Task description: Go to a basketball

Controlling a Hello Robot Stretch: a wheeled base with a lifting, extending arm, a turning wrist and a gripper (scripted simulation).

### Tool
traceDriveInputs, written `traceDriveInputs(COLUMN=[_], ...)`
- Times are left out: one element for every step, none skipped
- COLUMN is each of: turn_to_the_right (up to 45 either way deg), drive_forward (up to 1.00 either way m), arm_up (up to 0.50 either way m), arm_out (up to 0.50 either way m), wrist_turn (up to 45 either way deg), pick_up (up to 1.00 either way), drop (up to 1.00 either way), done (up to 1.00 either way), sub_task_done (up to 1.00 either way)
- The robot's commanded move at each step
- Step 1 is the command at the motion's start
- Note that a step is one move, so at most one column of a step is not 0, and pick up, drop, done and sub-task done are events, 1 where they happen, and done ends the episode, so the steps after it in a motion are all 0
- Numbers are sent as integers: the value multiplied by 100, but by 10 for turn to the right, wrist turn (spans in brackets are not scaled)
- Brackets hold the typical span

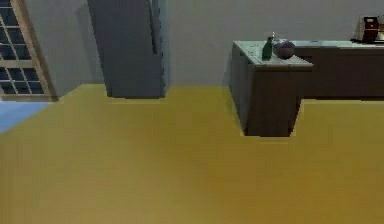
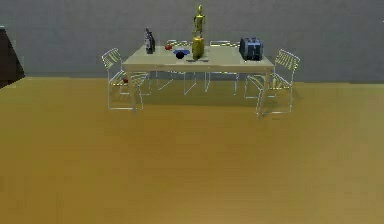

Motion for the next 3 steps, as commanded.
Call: traceDriveInputs(turn_to_the_right=[60, 0, -420], drive_forward=[0, 5, 0], arm_up=[0, 0, 0], arm_out=[0, 0, 0], wrist_turn=[0, 0, 0], pick_up=[0, 0, 0], drop=[0, 0, 0], done=[0, 0, 0], sub_task_done=[0, 0, 0])
